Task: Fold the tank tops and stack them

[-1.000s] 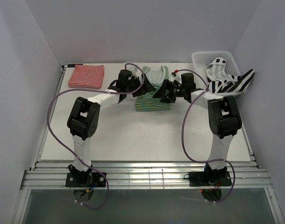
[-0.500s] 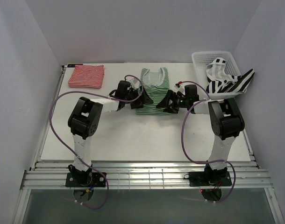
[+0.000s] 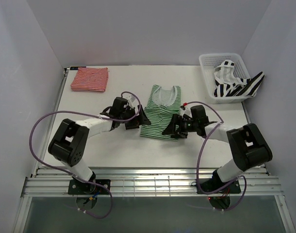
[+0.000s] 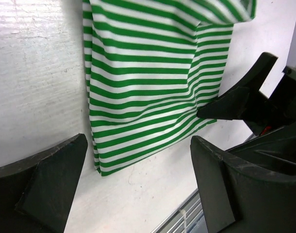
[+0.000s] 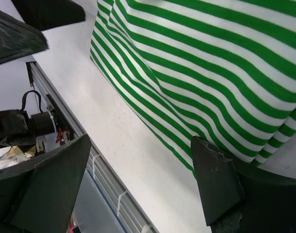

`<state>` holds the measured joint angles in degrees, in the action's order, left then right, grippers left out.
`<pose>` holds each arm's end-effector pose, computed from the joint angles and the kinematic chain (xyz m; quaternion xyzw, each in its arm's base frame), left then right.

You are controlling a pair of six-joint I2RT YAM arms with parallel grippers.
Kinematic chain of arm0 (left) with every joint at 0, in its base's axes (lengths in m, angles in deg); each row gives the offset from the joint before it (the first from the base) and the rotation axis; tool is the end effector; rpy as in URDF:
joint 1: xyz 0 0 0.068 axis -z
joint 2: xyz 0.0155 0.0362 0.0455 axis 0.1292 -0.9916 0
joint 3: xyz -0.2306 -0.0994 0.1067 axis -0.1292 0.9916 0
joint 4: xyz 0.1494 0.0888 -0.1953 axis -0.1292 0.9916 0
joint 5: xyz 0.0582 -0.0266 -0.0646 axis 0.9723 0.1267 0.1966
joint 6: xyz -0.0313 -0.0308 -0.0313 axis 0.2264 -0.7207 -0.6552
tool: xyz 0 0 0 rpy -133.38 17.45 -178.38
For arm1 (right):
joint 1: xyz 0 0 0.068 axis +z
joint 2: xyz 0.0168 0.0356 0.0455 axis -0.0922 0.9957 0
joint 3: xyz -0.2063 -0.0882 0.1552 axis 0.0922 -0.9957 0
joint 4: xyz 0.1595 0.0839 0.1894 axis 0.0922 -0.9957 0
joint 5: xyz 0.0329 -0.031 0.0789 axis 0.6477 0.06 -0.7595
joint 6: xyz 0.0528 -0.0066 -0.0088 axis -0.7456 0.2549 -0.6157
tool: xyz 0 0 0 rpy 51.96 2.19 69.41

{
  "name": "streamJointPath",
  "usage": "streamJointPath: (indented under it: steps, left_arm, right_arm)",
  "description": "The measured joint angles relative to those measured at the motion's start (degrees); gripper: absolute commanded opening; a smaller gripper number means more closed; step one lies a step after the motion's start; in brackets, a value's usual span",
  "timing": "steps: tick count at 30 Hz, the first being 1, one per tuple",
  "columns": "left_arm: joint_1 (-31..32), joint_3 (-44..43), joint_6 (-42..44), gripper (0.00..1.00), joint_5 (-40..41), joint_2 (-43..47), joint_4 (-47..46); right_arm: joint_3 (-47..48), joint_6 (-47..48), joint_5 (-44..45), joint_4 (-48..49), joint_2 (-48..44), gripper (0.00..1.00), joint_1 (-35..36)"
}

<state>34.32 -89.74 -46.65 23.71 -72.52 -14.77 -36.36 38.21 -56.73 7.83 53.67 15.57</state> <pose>0.2900 -0.1636 0.1592 -0.0132 0.9117 -0.3597 0.1982 0.2577 0.1217 0.1430 -0.0368 0.8721 0.4408 0.2092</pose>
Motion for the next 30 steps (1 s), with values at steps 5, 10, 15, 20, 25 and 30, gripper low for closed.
streamJointPath:
  steps: [5,10,15,20,25,30]
  left_arm:
    - [0.5,1.0,0.2,0.98,2.2,6.7,2.6]
    - [1.1,3.2,0.4,0.98,4.0,10.5,3.7]
    - [1.5,5.7,0.4,0.98,5.9,11.8,6.9]
    - [1.6,5.7,0.7,0.98,8.5,13.9,9.1]
    - [1.6,5.9,0.9,0.98,9.9,15.6,10.6]
    - [1.6,7.3,0.9,0.98,10.4,17.7,11.1]
  right_arm:
    - [-0.1,1.5,3.3,-7.2,-6.0,0.90,0.7]
    - [4.7,3.2,5.0,-10.4,-7.9,0.90,0.7]
    - [12.5,4.0,4.5,-8.4,-2.2,0.90,0.8]
    - [20.5,3.9,4.2,-6.6,7.3,0.90,1.8]
    - [27.1,3.7,6.4,-6.1,16.3,0.90,2.5]
    - [36.8,3.8,11.0,-8.4,24.8,0.90,2.4]
